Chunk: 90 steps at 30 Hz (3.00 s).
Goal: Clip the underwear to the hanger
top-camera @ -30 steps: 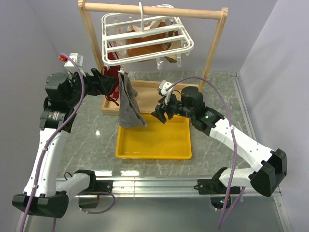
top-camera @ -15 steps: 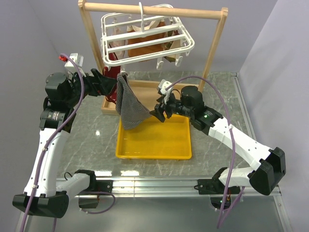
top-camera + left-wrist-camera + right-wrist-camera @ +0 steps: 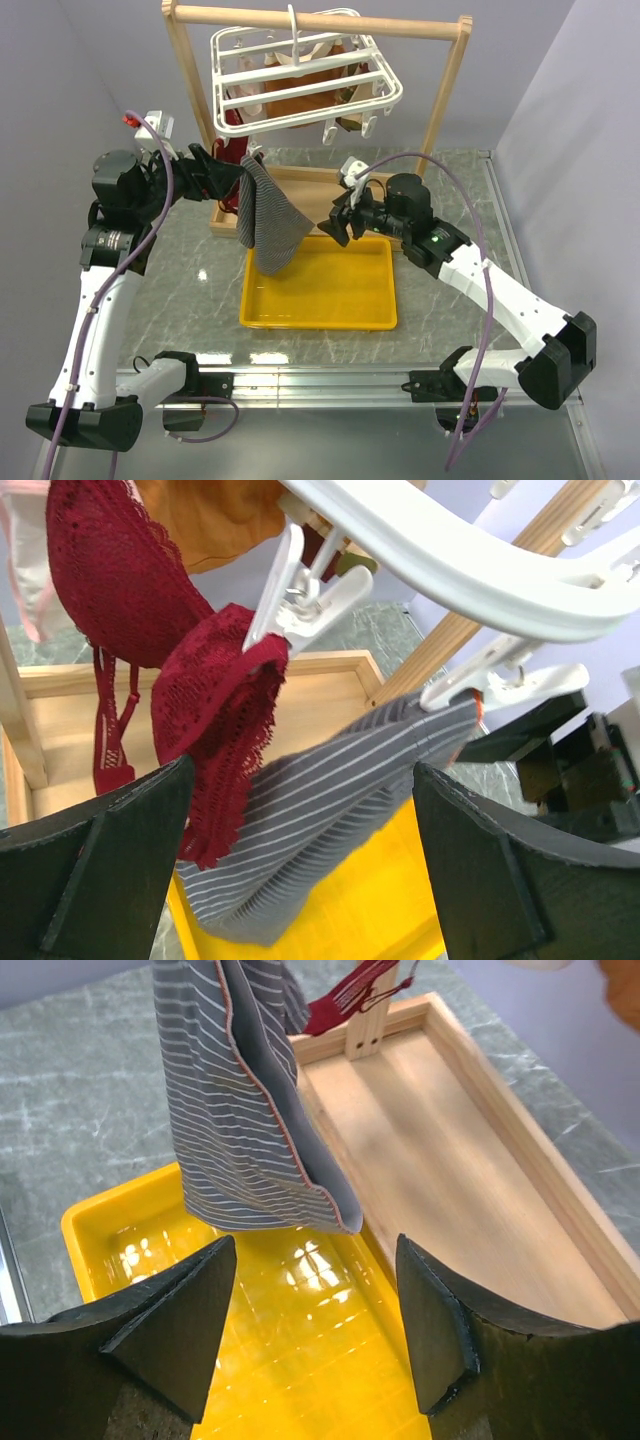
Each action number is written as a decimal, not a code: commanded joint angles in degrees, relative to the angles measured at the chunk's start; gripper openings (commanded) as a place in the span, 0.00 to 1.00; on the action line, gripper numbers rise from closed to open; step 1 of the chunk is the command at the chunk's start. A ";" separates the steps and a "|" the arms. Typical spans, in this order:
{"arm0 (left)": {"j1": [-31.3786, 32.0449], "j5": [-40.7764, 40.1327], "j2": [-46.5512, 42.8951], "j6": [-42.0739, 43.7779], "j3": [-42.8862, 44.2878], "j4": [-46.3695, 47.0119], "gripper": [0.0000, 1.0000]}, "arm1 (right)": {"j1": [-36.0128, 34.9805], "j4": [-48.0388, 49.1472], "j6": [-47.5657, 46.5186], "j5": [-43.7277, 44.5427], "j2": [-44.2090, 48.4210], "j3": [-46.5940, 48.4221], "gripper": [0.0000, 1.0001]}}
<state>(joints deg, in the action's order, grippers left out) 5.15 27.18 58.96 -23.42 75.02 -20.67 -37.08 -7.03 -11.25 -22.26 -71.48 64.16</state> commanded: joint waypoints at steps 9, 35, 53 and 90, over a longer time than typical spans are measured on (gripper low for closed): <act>-0.23 2.26 -4.02 -0.48 3.73 -2.01 0.95 | 4.20 1.05 3.42 -1.91 6.62 -0.44 0.71; 3.55 28.19 -2.80 4.51 3.80 16.98 0.81 | 12.39 34.69 22.32 -8.51 9.09 -4.93 0.65; 19.99 11.68 1.95 11.12 7.42 18.11 0.86 | 5.44 47.09 14.23 4.50 -2.78 1.58 0.65; 32.03 -16.97 13.81 4.89 22.71 4.50 0.79 | -0.97 35.33 8.26 7.05 -4.01 10.02 0.00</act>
<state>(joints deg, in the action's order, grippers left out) 36.23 15.55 72.12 -17.26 95.57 -14.11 -36.86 30.11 -1.45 -17.45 -77.28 71.35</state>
